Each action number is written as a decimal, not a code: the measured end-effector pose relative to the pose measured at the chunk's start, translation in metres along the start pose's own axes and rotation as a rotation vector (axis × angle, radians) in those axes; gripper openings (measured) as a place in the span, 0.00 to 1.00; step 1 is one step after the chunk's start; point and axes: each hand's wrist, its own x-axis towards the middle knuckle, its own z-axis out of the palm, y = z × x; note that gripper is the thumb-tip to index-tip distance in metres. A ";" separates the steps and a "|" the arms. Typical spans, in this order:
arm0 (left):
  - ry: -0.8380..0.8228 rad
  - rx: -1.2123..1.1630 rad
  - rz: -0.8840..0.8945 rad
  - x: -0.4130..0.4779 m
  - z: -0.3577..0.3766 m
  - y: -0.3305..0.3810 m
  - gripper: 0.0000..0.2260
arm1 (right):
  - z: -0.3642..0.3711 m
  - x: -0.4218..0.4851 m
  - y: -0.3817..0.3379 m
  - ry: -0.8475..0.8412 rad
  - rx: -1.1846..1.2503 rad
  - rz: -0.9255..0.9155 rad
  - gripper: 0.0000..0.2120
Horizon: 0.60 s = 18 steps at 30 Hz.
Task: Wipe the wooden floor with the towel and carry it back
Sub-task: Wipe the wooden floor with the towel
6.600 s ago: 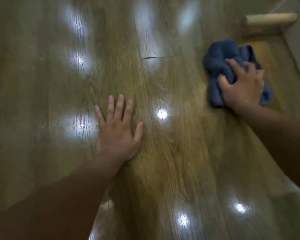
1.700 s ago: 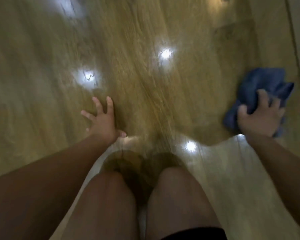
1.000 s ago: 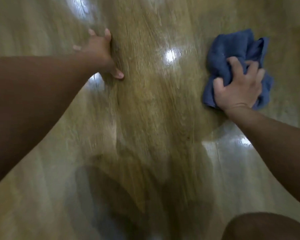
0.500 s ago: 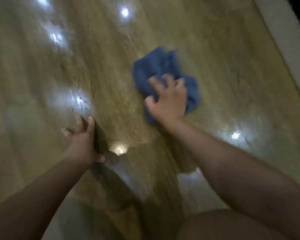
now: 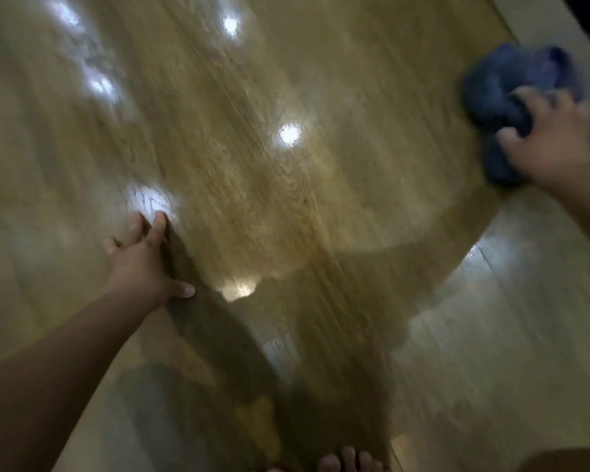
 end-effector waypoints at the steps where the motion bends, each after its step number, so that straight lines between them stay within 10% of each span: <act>1: -0.001 0.028 0.011 -0.002 -0.003 0.002 0.63 | 0.000 -0.009 -0.015 0.015 0.002 0.116 0.31; 4: 0.022 0.064 0.033 -0.011 -0.008 0.011 0.61 | 0.002 -0.087 -0.107 0.047 0.106 0.148 0.29; 11: -0.068 0.011 0.015 -0.050 0.020 0.018 0.59 | 0.020 -0.262 -0.234 -0.261 0.290 -1.106 0.24; 14: -0.111 -0.096 -0.056 -0.062 0.033 0.027 0.67 | 0.026 -0.213 -0.177 -0.065 0.340 -0.956 0.23; 18: -0.103 -0.135 -0.069 -0.058 0.035 0.030 0.68 | 0.024 -0.109 -0.056 0.159 0.168 -0.317 0.25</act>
